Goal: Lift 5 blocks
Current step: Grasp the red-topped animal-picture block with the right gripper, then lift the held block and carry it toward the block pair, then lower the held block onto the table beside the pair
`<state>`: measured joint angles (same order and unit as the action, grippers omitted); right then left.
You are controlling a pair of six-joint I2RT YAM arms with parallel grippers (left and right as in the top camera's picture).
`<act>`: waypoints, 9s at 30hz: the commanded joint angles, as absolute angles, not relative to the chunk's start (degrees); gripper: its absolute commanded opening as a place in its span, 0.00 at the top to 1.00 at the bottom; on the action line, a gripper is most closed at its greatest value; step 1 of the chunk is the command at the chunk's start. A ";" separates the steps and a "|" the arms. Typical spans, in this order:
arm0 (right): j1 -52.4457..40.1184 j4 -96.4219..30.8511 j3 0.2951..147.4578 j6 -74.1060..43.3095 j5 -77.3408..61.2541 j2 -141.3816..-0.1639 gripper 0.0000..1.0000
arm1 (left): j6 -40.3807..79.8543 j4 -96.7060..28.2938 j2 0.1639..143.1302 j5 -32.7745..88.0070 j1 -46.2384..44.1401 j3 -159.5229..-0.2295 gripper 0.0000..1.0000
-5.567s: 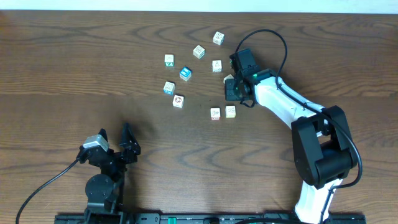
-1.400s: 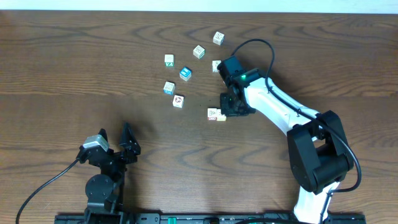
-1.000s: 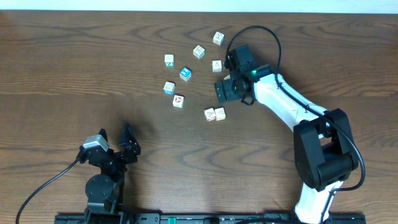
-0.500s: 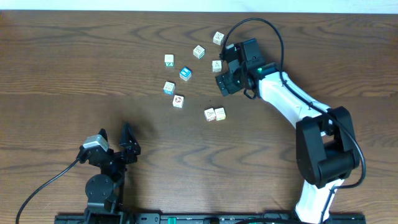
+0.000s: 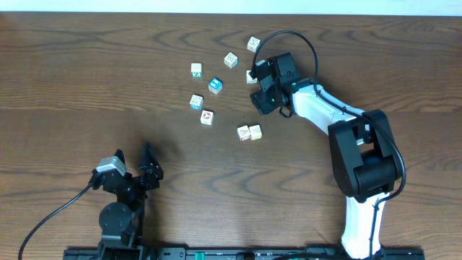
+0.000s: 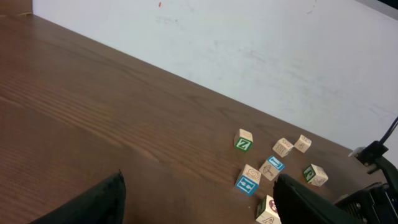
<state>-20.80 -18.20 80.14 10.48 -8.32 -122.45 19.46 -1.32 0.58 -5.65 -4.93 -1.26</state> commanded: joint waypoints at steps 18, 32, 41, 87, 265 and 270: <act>-19.97 -24.21 88.64 11.20 -4.10 -123.59 0.61 | 18.94 -3.75 0.23 -5.98 -4.67 -0.23 0.24; -19.97 -26.63 88.75 11.20 -4.12 -123.61 0.66 | 18.94 -3.75 0.23 -5.98 -4.67 -0.23 0.23; -19.94 -28.34 88.75 11.18 -4.12 -123.61 0.60 | 18.92 -3.75 0.23 -5.98 -4.67 -0.23 0.24; -17.45 -60.82 88.36 -3.38 5.98 -88.07 0.99 | 18.92 -3.75 0.23 -5.98 -4.67 -0.23 0.23; -23.53 -36.80 64.69 -16.93 -0.49 -105.75 0.99 | 18.94 -3.75 0.23 -5.98 -4.67 -0.23 0.23; -24.73 -37.21 64.64 -16.91 -0.47 -105.75 0.99 | 18.94 -3.75 0.23 -5.98 -4.67 -0.23 0.24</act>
<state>-23.68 -37.36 64.97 -16.08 -1.39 -105.54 19.46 -1.32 0.60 -5.65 -4.93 -1.26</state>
